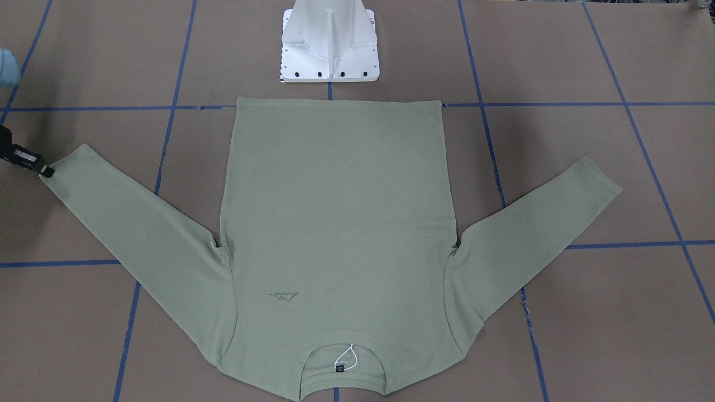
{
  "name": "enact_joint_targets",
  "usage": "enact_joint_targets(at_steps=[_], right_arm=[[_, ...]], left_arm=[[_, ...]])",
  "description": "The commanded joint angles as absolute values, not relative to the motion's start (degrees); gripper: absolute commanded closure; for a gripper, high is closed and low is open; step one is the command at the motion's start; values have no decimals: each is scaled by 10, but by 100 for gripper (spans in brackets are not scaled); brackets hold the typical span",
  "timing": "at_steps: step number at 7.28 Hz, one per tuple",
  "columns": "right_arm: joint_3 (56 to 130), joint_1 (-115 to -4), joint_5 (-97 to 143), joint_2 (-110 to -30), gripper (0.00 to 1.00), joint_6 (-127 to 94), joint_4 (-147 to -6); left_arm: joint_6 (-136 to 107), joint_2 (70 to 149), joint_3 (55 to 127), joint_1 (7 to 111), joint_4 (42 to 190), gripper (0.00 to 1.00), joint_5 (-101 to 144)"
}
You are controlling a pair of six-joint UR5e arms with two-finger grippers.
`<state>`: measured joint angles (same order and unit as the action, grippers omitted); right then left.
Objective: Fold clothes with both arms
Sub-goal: 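Reach the right gripper across the shirt toward the shoulder beside the collar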
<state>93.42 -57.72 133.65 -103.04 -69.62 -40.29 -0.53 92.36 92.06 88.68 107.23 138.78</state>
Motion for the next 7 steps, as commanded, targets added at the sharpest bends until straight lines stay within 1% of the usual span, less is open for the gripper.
enact_joint_targets(at_steps=[1, 2, 3, 5, 6, 7], right_arm=[[963, -574, 1335, -975, 100, -766, -408], [962, -565, 1335, -918, 100, -818, -426], [962, -565, 1335, -834, 100, -835, -500], [955, -549, 1318, -643, 100, -873, -700], [940, -535, 1281, -556, 100, -881, -762], [885, -514, 1244, -469, 100, -923, -765]], left_arm=[[-5, 924, 921, 886, 1072, 0, 1388], [-5, 924, 921, 886, 1072, 0, 1388], [-5, 924, 921, 886, 1073, 0, 1388], [-5, 924, 926, 886, 1072, 0, 1389], [-5, 924, 927, 886, 1073, 0, 1389], [-5, 924, 927, 886, 1073, 0, 1389]])
